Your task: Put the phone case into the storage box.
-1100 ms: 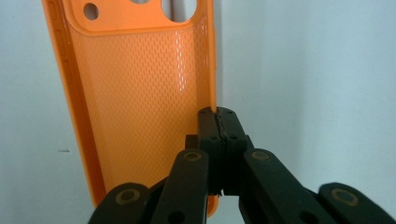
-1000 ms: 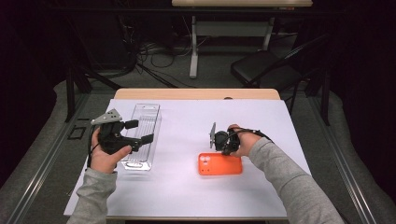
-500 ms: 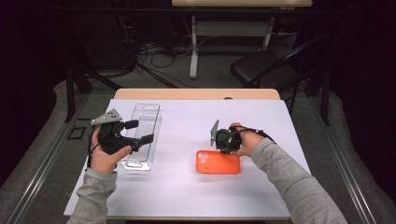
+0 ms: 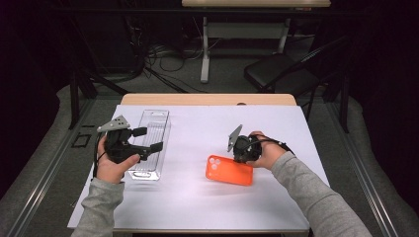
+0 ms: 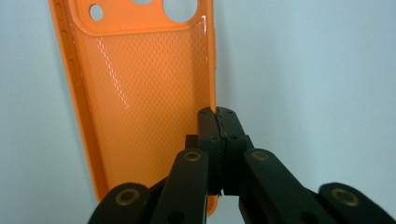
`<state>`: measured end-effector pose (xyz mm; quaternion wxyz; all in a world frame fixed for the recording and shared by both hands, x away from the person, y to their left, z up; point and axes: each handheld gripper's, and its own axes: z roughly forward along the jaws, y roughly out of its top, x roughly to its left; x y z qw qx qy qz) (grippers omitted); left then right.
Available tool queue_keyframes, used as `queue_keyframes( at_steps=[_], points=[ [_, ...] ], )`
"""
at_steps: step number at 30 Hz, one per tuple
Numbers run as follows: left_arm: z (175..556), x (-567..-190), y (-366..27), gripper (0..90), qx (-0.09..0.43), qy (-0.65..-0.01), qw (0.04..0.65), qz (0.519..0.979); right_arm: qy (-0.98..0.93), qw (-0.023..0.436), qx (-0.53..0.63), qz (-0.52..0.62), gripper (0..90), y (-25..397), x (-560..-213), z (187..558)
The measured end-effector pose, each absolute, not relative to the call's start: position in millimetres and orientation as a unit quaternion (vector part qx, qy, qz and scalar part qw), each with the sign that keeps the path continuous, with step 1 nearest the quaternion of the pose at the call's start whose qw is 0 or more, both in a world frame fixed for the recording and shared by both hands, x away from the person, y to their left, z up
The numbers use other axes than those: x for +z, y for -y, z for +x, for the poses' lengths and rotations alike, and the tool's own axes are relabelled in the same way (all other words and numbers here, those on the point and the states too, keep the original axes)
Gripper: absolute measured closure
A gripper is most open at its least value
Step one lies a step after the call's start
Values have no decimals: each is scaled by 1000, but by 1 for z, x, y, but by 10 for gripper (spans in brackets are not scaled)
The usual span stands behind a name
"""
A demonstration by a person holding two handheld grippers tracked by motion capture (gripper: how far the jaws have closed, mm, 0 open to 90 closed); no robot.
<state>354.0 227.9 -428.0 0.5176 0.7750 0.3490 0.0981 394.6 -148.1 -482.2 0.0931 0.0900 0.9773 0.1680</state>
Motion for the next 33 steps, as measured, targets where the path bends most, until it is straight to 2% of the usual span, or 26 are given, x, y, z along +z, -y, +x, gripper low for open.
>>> queue_keyframes(
  at_steps=[14,33],
  points=[
    [353,-428,-226,84,103,-349,521,772,-947,114,259,149,900,152,-468,383],
    [350,-428,-219,101,110,-352,524,768,-903,151,332,229,900,158,-470,370]
  ],
)
